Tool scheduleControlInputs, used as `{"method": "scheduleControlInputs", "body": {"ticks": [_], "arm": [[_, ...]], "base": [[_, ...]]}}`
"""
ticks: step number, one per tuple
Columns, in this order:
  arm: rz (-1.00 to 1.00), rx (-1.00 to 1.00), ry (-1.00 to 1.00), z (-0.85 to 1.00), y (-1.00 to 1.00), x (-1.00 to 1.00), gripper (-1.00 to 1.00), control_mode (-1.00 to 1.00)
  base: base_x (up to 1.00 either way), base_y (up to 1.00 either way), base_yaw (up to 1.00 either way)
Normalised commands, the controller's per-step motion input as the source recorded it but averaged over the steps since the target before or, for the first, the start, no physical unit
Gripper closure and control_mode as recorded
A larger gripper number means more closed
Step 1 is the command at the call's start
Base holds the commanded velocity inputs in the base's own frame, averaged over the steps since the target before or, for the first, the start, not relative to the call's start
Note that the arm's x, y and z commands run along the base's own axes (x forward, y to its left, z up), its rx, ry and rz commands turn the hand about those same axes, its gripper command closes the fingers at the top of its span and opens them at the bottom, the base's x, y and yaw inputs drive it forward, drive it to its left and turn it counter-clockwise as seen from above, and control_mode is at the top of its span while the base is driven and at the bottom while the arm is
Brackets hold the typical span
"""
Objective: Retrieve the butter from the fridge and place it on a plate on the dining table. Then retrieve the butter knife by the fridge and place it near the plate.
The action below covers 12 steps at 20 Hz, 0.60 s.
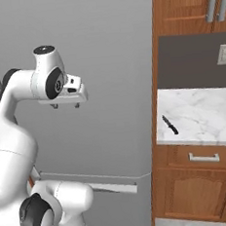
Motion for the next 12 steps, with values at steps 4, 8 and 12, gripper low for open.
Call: {"method": "scheduleControlInputs", "body": {"ticks": [4, 8, 12], "arm": [[0.00, 0.00, 0.00, 0.00, 0.00, 0.00, -1.00, 1.00], [0.00, 0.00, 0.00, 0.00, 0.00, 0.00, -1.00, 1.00], [0.00, 0.00, 0.00, 0.00, 0.00, 0.00, -1.00, 1.00]], "base": [[-0.35, 0.20, -0.05], [-0.53, 0.33, -0.04], [-0.39, 0.59, -0.01]]}}
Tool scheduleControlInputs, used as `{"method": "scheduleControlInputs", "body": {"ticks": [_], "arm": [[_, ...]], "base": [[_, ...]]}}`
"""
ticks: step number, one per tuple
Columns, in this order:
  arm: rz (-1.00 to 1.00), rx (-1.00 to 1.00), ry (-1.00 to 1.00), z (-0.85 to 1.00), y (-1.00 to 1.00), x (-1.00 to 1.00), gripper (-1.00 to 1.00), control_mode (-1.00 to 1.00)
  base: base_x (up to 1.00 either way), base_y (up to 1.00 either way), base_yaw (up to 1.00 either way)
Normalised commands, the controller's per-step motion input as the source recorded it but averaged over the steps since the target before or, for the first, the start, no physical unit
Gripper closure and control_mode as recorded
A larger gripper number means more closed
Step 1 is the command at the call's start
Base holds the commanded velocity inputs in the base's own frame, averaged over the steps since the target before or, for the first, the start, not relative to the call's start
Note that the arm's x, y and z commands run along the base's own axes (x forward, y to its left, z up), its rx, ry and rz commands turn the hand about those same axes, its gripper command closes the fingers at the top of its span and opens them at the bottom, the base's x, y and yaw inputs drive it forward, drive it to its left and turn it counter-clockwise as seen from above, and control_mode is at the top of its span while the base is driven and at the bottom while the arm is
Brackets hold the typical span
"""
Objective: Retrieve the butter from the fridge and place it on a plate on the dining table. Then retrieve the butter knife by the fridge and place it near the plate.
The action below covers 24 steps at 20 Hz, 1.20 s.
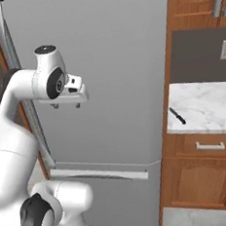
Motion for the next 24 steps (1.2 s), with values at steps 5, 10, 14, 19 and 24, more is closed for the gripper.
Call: {"method": "scheduleControlInputs", "body": {"ticks": [5, 10, 14, 19, 24], "arm": [[0.00, 0.00, 0.00, 0.00, 0.00, 0.00, -1.00, 1.00], [0.00, 0.00, 0.00, 0.00, 0.00, 0.00, -1.00, 1.00], [0.00, 0.00, 0.00, 0.00, 0.00, 0.00, -1.00, 1.00], [0.00, 0.00, 0.00, 0.00, 0.00, 0.00, -1.00, 1.00], [0.00, 0.00, 0.00, 0.00, 0.00, 0.00, -1.00, 1.00]], "base": [[-0.15, 0.67, 0.00], [-0.05, 0.53, -0.04], [-0.14, 0.47, -0.13], [-0.01, 0.63, -0.29], [0.00, 0.60, -0.36]]}}
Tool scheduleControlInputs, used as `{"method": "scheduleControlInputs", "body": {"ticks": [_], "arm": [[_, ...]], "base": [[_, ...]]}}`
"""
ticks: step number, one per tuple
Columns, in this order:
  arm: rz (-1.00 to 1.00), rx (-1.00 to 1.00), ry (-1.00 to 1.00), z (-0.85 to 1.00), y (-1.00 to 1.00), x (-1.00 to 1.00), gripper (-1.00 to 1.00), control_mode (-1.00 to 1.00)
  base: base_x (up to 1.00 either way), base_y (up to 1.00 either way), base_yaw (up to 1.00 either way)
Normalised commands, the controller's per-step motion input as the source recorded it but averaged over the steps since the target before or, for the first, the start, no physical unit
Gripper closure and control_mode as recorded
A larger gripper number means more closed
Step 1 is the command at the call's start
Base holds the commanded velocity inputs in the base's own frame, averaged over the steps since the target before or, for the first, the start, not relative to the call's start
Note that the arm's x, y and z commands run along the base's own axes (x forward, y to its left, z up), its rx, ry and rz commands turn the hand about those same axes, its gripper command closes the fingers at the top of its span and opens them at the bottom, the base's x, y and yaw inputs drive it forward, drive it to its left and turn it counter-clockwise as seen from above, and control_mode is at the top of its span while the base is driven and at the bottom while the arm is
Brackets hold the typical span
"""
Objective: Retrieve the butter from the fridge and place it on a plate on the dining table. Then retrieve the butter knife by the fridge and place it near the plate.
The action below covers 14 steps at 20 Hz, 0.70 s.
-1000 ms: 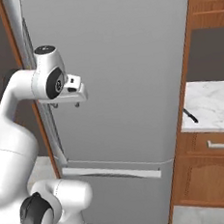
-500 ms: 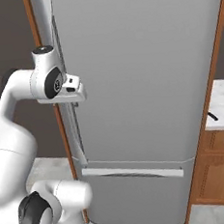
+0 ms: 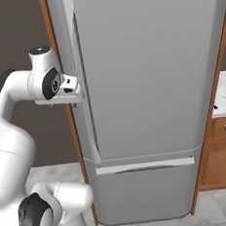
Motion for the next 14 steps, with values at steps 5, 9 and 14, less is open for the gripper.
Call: {"method": "scheduleControlInputs", "body": {"ticks": [5, 9, 14], "arm": [[0.00, 0.00, 0.00, 0.00, 0.00, 0.00, -1.00, 1.00], [0.00, 0.00, 0.00, 0.00, 0.00, 0.00, -1.00, 1.00], [0.00, 0.00, 0.00, 0.00, 0.00, 0.00, -1.00, 1.00]], "base": [[-0.08, 0.24, -0.32], [-0.10, 0.00, -0.16], [-0.04, 0.01, -0.15]]}}
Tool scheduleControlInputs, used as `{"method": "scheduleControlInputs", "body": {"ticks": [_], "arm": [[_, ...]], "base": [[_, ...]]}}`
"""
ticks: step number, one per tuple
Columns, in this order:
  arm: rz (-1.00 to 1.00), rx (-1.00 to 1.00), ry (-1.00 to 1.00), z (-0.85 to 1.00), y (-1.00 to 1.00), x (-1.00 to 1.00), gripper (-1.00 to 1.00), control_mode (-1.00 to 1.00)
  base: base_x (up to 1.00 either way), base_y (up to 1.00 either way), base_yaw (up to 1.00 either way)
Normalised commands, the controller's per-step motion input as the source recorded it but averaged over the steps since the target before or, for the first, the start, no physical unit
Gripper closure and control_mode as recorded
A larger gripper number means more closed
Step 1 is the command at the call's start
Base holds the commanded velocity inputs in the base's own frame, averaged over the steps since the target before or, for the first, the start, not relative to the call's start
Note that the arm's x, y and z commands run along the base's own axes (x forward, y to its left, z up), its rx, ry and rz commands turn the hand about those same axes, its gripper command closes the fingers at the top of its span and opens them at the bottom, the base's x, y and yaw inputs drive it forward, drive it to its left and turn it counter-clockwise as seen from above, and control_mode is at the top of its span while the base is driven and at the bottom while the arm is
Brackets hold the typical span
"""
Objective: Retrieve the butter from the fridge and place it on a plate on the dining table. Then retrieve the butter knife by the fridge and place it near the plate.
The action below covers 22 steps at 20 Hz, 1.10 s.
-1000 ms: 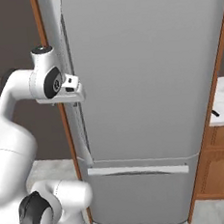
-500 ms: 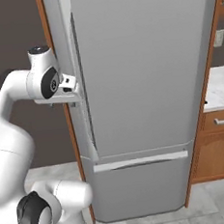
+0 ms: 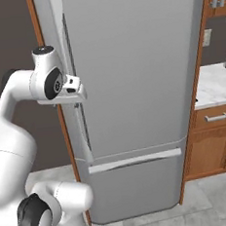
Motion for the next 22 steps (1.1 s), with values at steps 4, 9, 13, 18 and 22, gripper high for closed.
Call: {"method": "scheduleControlInputs", "body": {"ticks": [4, 9, 13, 18, 22], "arm": [[0.00, 0.00, 0.00, 0.00, 0.00, 0.00, -1.00, 1.00], [0.00, 0.00, 0.00, 0.00, 0.00, 0.00, -1.00, 1.00], [0.00, 0.00, 0.00, 0.00, 0.00, 0.00, -1.00, 1.00], [0.00, 0.00, 0.00, 0.00, 0.00, 0.00, -1.00, 1.00], [0.00, 0.00, 0.00, 0.00, 0.00, 0.00, -1.00, 1.00]], "base": [[-0.14, 0.06, -0.14], [-0.32, 0.09, -0.12], [-0.24, 0.23, -0.08], [-0.29, 0.38, -0.02], [-0.31, 0.27, -0.04]]}}
